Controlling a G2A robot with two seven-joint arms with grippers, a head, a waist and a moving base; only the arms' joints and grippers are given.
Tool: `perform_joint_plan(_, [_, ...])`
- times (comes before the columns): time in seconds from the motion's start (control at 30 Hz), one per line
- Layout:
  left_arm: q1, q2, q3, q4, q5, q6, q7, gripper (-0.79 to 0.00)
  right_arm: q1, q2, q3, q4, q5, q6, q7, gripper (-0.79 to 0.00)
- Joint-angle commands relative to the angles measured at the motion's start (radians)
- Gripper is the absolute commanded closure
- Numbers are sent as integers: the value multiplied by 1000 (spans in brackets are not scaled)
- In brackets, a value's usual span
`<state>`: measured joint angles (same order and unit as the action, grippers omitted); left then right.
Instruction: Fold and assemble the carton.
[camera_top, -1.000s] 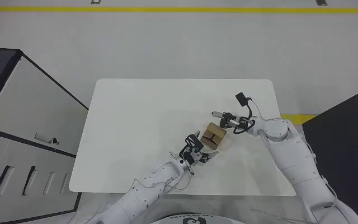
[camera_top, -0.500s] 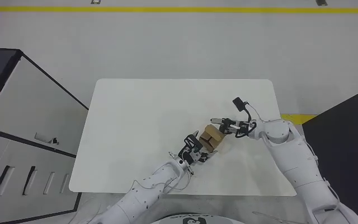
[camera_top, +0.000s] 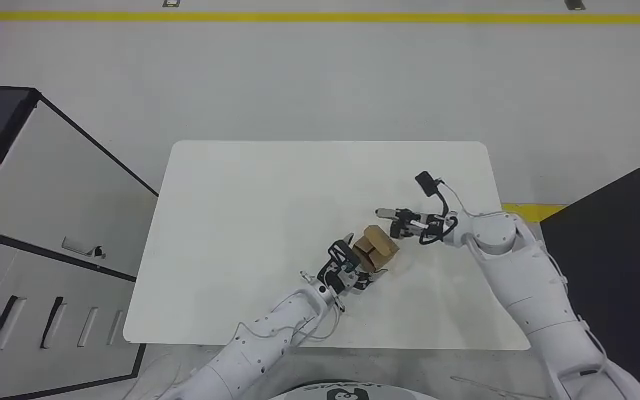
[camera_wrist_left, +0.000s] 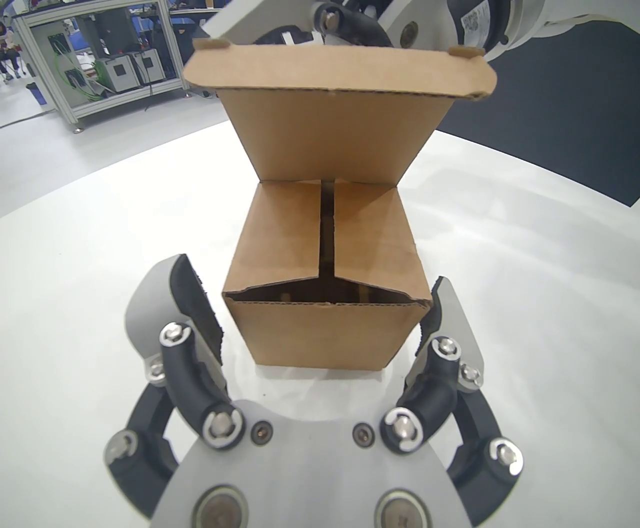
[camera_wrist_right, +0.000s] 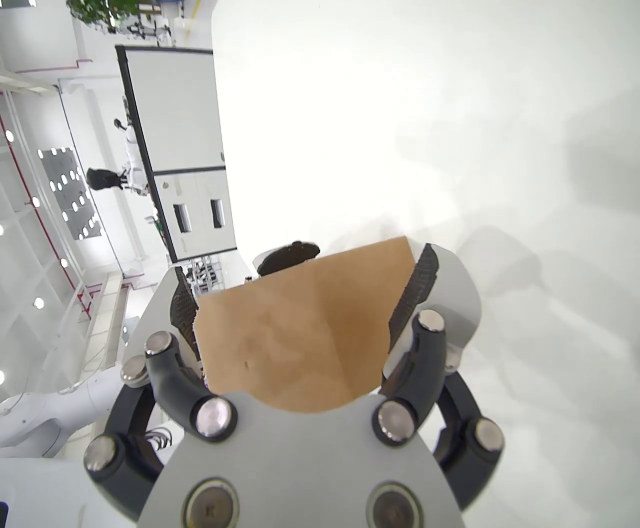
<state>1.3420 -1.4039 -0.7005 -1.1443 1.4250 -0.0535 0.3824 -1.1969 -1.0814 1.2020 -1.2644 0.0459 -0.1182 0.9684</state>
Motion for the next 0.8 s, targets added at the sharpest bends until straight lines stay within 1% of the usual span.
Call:
perform_joint_plan(0.0, [0, -1, -1, 3, 1, -5, -2, -785, -1, -1, -2, -2, 6, -11, -20, -785])
perform_joint_plan(0.2, [-6, -6, 1, 19, 1, -15, 2, -785, 12, -8, -33, -2, 22, -32, -6, -785])
perform_joint_plan(0.5, [-14, -14, -1, 36, -6, -26, 15, -785, 32, -14, -67, 8, 30, -29, 18, -785])
perform_joint_plan(0.63, [-14, -15, -6, 40, -4, -24, 17, -785, 33, -8, -48, 3, 8, -29, -11, -785])
perform_joint_plan(0.77, [-11, -15, -13, 40, -3, -21, 21, -785, 17, 4, -8, -53, -12, -34, -7, -785])
